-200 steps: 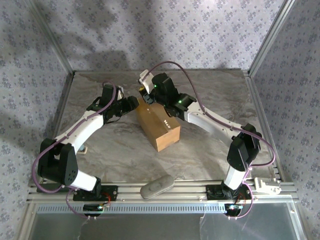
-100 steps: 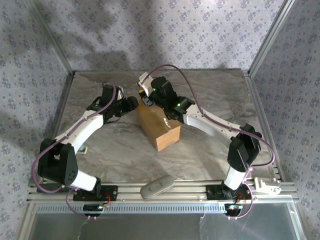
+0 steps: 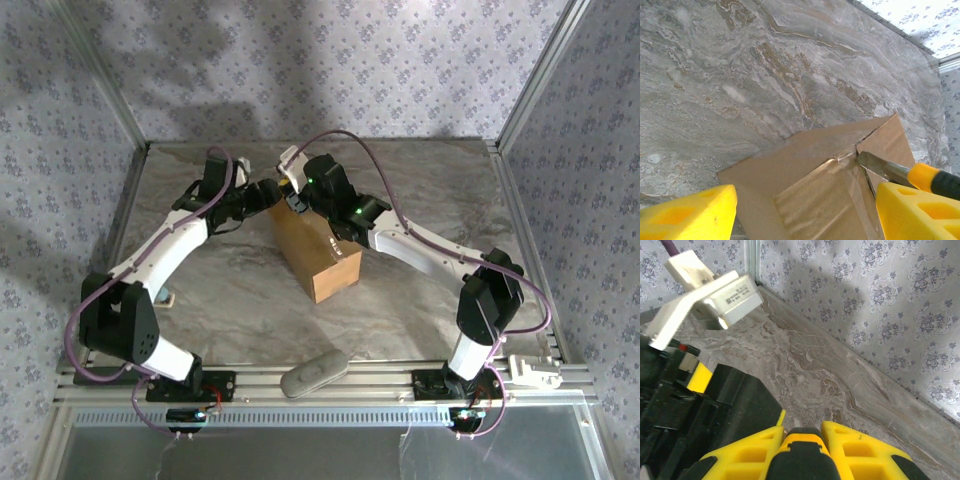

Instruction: Unpack the express box

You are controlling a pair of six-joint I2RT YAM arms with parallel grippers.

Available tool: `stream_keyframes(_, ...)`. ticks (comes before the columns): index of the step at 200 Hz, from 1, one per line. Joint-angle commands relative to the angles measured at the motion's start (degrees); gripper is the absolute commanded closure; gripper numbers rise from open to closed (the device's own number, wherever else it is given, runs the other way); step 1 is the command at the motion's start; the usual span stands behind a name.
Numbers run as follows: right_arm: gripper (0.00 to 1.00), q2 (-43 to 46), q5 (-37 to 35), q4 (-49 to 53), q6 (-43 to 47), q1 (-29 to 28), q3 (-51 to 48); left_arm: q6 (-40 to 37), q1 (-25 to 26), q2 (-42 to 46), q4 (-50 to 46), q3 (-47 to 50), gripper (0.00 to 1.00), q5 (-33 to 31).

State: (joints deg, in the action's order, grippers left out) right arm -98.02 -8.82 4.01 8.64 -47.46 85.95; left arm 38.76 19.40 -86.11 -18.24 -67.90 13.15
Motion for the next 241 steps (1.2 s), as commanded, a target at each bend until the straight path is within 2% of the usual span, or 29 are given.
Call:
stream_keyframes(1,1.00,0.55,-0.15,2.37,0.67,-0.38,-1.31,-1.24,-0.06,-1.98,-0.92,-1.27,0.27,1.44)
stream_keyframes(76,1.00,0.55,-0.12,2.71,3.03,-0.48,-1.14,-1.06,-0.13,-5.03,-0.82,-0.57,0.29,0.48)
stream_keyframes(166,1.00,-0.25,-8.56,1.74,11.46,-4.16,-1.47,-0.09,-0.41,-4.36,-3.87,1.55,0.29,-1.91)
stream_keyframes(241,1.00,0.03,-11.91,1.33,11.44,-6.24,-2.54,1.00,-0.48,-4.24,-5.49,1.48,0.30,-3.21)
